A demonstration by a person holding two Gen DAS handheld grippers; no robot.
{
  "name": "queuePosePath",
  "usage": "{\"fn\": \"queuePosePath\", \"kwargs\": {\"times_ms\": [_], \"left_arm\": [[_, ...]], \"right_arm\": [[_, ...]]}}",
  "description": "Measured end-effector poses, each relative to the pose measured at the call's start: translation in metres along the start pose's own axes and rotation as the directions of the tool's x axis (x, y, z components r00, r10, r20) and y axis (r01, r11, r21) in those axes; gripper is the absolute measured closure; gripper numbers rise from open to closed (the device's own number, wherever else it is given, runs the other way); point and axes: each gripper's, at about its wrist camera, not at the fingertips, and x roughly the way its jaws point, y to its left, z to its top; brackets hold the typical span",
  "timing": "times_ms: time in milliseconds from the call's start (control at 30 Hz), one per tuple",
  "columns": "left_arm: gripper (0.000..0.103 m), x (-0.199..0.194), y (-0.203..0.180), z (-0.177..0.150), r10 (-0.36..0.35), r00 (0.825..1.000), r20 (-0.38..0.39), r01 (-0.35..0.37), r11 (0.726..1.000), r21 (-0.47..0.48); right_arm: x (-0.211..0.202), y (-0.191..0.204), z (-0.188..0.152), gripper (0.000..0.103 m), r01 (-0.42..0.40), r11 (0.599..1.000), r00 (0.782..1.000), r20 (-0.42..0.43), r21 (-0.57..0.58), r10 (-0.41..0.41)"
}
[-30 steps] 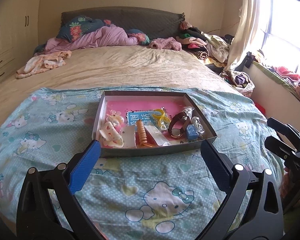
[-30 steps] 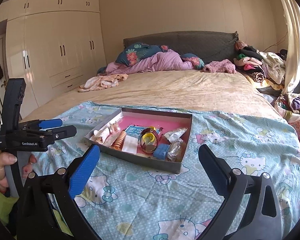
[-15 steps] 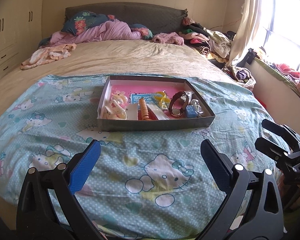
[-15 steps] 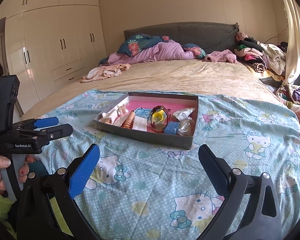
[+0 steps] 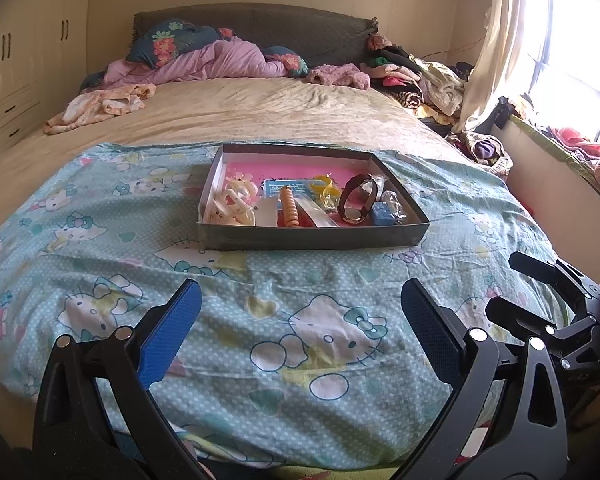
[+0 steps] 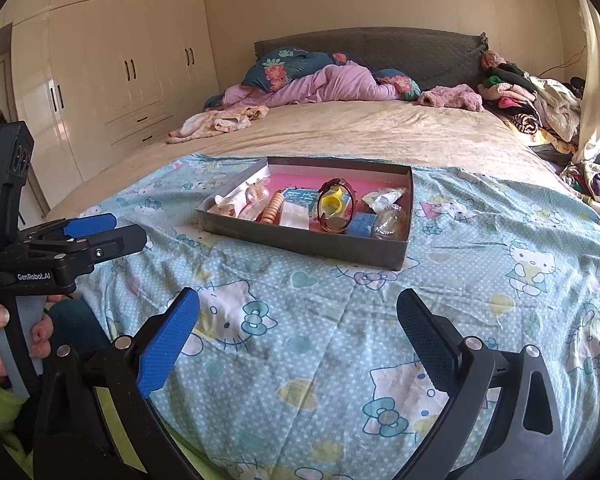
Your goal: Organize jewelry
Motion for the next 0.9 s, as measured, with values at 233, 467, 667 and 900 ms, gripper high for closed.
{"fn": "queuePosePath", "kwargs": {"times_ms": [233,467,667,900], "left_arm": [[0.01,-0.0005,-0.0014,-0.0001,0.003,1.0,-0.003,-0.003,1.0,0.002],[0.01,-0.0005,-0.0012,0.0001,0.004,1.0,-0.003,-0.004,1.0,0.002],[0.01,-0.0013,-0.0011,-0.001,0.012,1.0,-0.005,-0.012,1.0,0.003],[0.01,-0.002,0.0024,-0.002,0.016,1.0,-0.004,-0.016,1.0,0.004]], "right_arm": [[-0.0007,-0.0002,0.0005,0.005,0.0,1.0,1.0,0.001,0.001,0.0],[-0.0016,-0.001,0.0023,0.005,-0.001,1.0,1.0,-0.003,0.003,0.001],[-0.0028,-0.0012,0.0014,0.005,0.005,1.0,1.0,0.002,0.003,-0.005],[-0.0025,-0.0009,0.0009,0.005,0.004,1.0,1.0,-0.004,0.003,-0.004]]}}
